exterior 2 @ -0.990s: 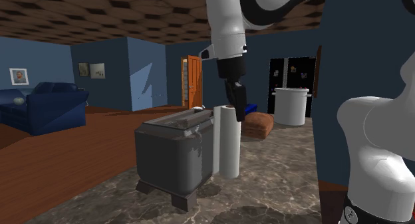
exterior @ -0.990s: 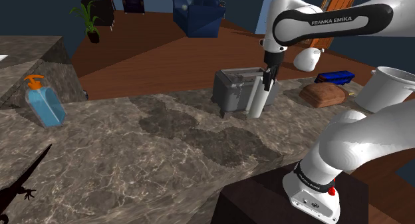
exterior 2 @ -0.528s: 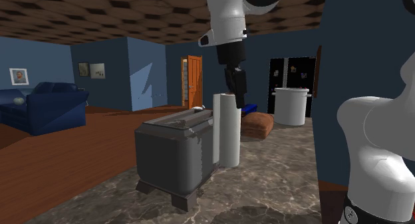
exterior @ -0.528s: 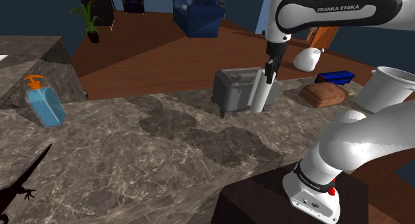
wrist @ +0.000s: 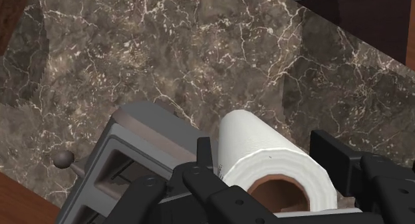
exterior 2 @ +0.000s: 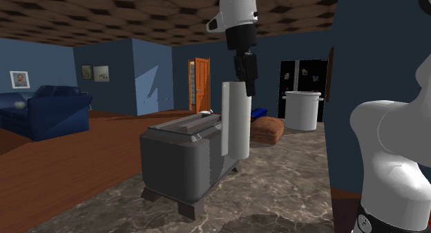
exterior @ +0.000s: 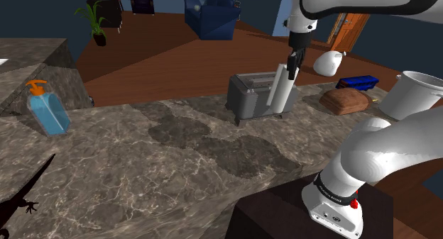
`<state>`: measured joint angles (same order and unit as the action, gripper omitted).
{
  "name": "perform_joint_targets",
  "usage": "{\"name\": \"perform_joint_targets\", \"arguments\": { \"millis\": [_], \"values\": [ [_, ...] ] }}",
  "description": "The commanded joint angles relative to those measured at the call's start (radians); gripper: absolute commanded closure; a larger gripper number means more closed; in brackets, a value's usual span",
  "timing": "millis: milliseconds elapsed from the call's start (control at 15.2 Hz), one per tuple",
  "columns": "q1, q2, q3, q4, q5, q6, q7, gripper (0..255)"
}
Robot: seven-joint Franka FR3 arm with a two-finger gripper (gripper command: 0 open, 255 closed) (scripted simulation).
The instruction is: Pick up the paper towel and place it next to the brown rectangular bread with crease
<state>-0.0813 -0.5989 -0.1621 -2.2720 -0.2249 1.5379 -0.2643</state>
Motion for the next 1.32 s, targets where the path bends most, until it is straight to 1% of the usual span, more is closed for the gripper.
{"name": "perform_joint_targets", "arguments": {
  "millis": [0,1254],
  "values": [
    [0.001,0.006,0.002,0.032,0.002,-0.026,-0.004,255],
    [0.005,0.083,0.019,0.351,0.013,-0.266,-0.044,255]
  ]
}}
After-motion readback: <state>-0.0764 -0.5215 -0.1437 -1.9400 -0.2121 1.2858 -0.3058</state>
